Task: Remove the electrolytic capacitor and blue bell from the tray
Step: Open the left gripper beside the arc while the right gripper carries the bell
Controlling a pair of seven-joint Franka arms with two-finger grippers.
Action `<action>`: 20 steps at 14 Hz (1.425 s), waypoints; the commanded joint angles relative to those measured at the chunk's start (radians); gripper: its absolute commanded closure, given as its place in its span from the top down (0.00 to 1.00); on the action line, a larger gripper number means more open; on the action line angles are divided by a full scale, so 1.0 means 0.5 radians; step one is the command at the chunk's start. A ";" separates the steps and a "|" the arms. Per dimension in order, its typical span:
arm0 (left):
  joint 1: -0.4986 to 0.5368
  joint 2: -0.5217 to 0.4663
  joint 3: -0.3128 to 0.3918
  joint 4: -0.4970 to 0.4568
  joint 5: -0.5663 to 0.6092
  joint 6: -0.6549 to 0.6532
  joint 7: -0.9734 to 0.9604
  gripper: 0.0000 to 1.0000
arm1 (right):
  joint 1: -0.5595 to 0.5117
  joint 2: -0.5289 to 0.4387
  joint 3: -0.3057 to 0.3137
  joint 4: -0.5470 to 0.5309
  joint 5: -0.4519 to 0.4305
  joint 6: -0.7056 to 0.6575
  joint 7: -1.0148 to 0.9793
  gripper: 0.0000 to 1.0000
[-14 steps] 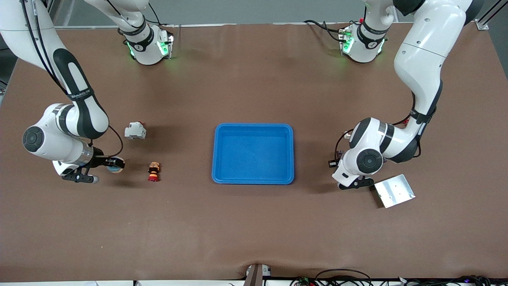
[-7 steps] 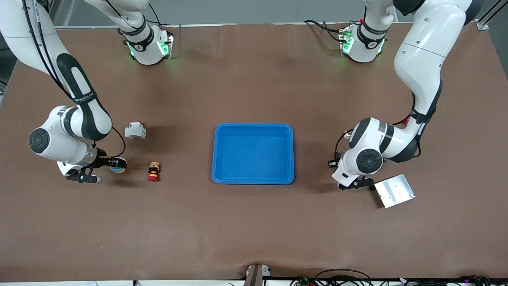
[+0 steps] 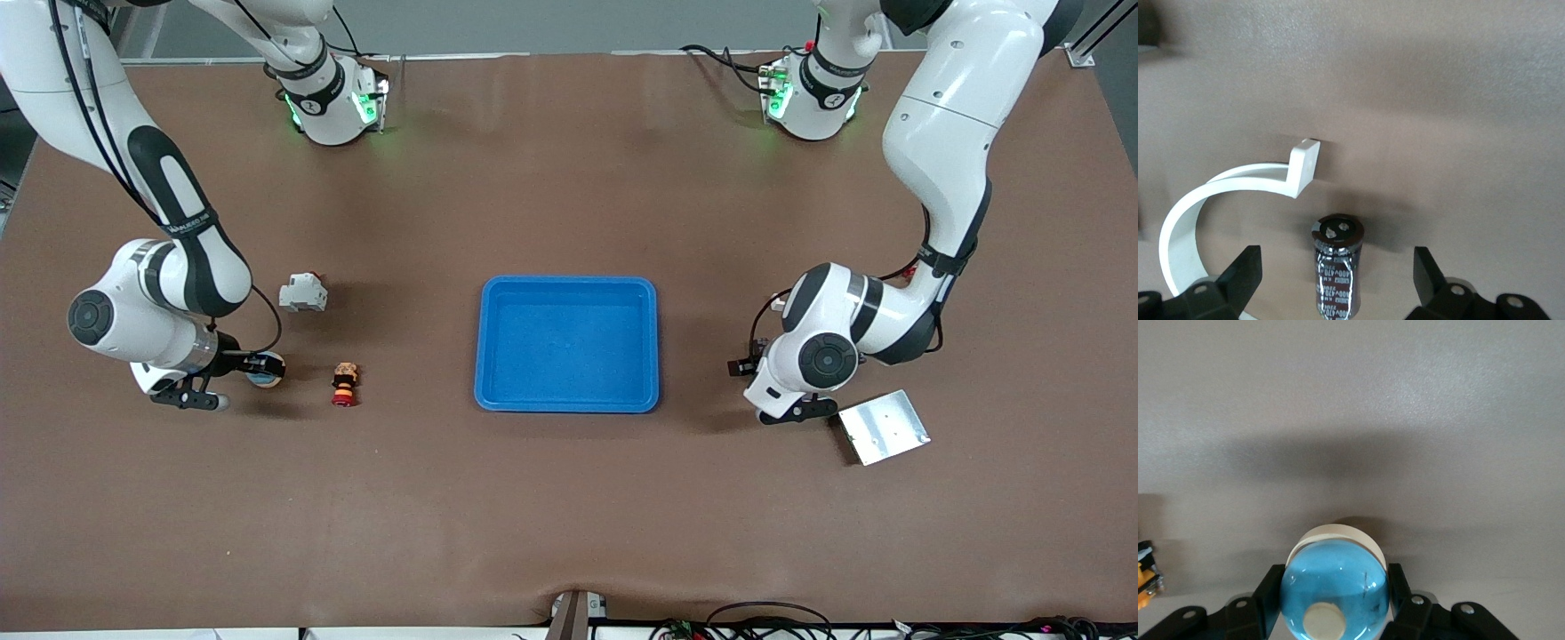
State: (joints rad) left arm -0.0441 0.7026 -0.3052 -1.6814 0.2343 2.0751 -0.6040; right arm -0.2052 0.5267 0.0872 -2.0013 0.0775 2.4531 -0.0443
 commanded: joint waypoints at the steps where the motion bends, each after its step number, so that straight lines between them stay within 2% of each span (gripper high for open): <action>1: 0.027 -0.132 -0.043 -0.024 0.004 -0.140 -0.038 1.00 | -0.044 0.024 0.034 0.002 0.038 0.042 -0.049 0.00; 3: 0.042 -0.220 -0.049 -0.021 -0.002 -0.232 -0.025 1.00 | -0.044 0.027 0.034 0.002 0.038 0.055 -0.046 0.00; 5: 0.103 -0.334 -0.049 -0.018 -0.103 -0.330 -0.001 1.00 | -0.041 0.036 0.034 -0.001 0.038 0.073 -0.046 0.00; 8: 0.229 -0.555 -0.052 -0.015 -0.189 -0.569 0.274 1.00 | -0.044 0.039 0.034 -0.001 0.038 0.073 -0.046 0.00; 15: 0.790 -1.018 -0.052 -0.030 -0.379 -0.901 1.112 1.00 | -0.047 0.054 0.037 -0.001 0.041 0.088 -0.040 0.00; 18: 0.977 -1.120 -0.052 -0.073 -0.419 -0.941 1.299 1.00 | -0.050 0.057 0.037 -0.004 0.044 0.110 -0.037 0.00; 19: 1.027 -1.162 -0.049 -0.101 -0.438 -0.941 1.376 1.00 | -0.053 0.057 0.037 -0.004 0.044 0.110 -0.037 0.47; 20: 1.066 -1.211 -0.049 -0.137 -0.468 -0.941 1.434 1.00 | -0.062 0.060 0.037 -0.004 0.047 0.113 -0.034 0.99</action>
State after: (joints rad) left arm 0.4517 0.1602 -0.3208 -1.6902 0.0377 1.6041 0.0586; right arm -0.2063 0.5519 0.0876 -2.0012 0.0804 2.4983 -0.0451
